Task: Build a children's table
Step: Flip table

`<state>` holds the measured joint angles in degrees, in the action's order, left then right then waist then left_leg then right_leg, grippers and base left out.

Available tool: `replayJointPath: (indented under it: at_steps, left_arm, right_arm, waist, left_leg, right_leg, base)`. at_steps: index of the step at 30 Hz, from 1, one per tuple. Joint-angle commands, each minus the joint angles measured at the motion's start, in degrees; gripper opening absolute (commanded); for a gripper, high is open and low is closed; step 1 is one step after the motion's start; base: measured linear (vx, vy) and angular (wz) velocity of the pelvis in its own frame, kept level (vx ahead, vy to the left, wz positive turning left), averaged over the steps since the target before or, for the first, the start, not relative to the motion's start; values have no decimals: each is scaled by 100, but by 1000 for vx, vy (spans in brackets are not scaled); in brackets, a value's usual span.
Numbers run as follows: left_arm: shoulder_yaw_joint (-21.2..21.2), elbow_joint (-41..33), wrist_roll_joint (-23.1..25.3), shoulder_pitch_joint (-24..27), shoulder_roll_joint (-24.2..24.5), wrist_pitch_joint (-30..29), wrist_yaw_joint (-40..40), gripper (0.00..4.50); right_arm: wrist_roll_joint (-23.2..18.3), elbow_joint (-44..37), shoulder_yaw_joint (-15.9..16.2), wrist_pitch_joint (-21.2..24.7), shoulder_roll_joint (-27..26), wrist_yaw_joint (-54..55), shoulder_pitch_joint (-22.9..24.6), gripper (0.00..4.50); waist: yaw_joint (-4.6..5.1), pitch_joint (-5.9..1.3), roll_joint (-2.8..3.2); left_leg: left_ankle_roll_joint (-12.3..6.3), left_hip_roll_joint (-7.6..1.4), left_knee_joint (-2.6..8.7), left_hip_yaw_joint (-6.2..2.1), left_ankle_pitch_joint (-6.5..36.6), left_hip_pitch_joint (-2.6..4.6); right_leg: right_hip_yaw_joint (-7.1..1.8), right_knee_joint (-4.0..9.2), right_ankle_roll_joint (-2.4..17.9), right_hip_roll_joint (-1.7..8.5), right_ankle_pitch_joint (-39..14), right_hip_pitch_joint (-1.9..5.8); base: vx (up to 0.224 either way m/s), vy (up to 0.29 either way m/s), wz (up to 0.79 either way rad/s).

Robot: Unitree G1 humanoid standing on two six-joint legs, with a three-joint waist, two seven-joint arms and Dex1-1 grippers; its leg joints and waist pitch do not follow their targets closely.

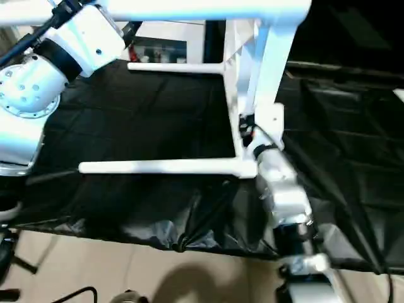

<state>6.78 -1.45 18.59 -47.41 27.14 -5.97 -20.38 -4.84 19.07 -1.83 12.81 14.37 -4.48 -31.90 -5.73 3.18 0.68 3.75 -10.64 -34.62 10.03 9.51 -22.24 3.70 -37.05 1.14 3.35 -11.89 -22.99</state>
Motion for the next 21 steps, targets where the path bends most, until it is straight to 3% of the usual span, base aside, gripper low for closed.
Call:
replayJointPath:
  at_steps: [1, 3, 5, 7, 8, 12, 13, 14, 15, 17, 20, 21]
  left_arm:
    - [-529, 174, -648, 21, -173, -238, 322, 269]
    - [-651, 215, -714, 0, -196, -269, 399, 268]
    - [-1067, 323, -913, -66, -260, -351, 618, 267]
    - [-1159, 351, -945, -83, -276, -349, 673, 265]
    - [-1441, 367, -1120, -92, -386, -419, 794, 263]
    - [-1843, 274, -1437, 15, -635, -644, 941, 255]
    - [-1937, 240, -1527, 66, -687, -705, 967, 249]
    - [-2020, 186, -1612, 148, -732, -781, 963, 247]
    - [-2066, 139, -1637, 230, -757, -827, 974, 247]
    - [-2144, 17, -1690, 513, -793, -955, 966, 242]
    - [-2150, -25, -1695, 719, -791, -979, 977, 236]
    - [-2145, -28, -1681, 772, -781, -964, 969, 235]
  right_arm:
    - [-26, -179, -468, -160, 449, -159, -520, 195]
    - [-54, -154, -529, -143, 607, -265, -670, 195]
    - [19, 54, -567, -251, 1190, -648, -1208, 194]
    - [57, 121, -550, -301, 1322, -734, -1330, 193]
    - [63, 363, -587, -382, 1615, -887, -1734, 192]
    - [10, 828, -620, -518, 2085, -1251, -2513, 191]
    - [-10, 920, -612, -538, 2184, -1358, -2693, 191]
    - [-30, 1018, -602, -548, 2284, -1478, -2875, 191]
    - [-41, 1068, -593, -541, 2341, -1555, -2993, 191]
    - [-140, 1161, -584, -480, 2469, -1845, -3325, 191]
    - [-235, 1136, -531, -422, 2526, -2191, -3486, 191]
    - [-265, 1164, -500, -432, 2525, -2346, -3529, 226]
  waist:
    - [-36, -449, -122]
    - [-48, -468, -107]
    - [-71, -487, -91]
    - [-104, -519, -88]
    - [-98, -493, -100]
    - [-116, -476, -73]
    - [-106, -463, -81]
    - [-75, -452, -129]
    - [-82, -440, -123]
    - [-59, -425, -199]
    - [-50, -400, -195]
    - [-53, -389, -191]
  left_leg:
    - [-10, -159, 303, -63, 634, 66]
    - [-164, -142, 272, -56, 337, 30]
    - [-341, -121, 236, -41, 122, 11]
    - [-489, -109, 192, -34, -58, -20]
    - [-568, -103, 187, -21, -75, -37]
    - [-600, -156, 184, -31, 192, -16]
    - [-589, -168, 182, -34, 246, -16]
    - [-555, -181, 188, -42, 346, -22]
    - [-546, -187, 196, -40, 400, -15]
    - [-486, -212, 194, -38, 547, -8]
    - [-418, -223, 192, -26, 652, 3]
    - [-388, -227, 198, -26, 684, 8]
  right_leg:
    - [-312, 408, 863, 439, -337, 346]
    - [-302, 357, 935, 410, 60, 358]
    - [-286, 317, 1051, 385, 369, 353]
    - [-286, 275, 1109, 373, 666, 355]
    - [-274, 287, 1131, 366, 685, 330]
    - [-249, 321, 1242, 386, 202, 302]
    - [-246, 334, 1247, 383, 107, 292]
    - [-235, 329, 1279, 399, -50, 299]
    - [-235, 369, 1250, 401, -171, 293]
    - [-233, 367, 1202, 422, -499, 271]
    - [-251, 401, 1105, 414, -711, 225]
    - [-253, 414, 1092, 416, -748, 218]
  base:
    - [0, 0, 0]
    - [0, 0, 0]
    - [0, 0, 0]
    - [0, 0, 0]
    - [0, 0, 0]
    - [0, 0, 0]
    - [0, 0, 0]
    - [0, 0, 0]
    - [0, 0, 0]
    - [0, 0, 0]
    - [0, 0, 0]
    - [0, 0, 0]
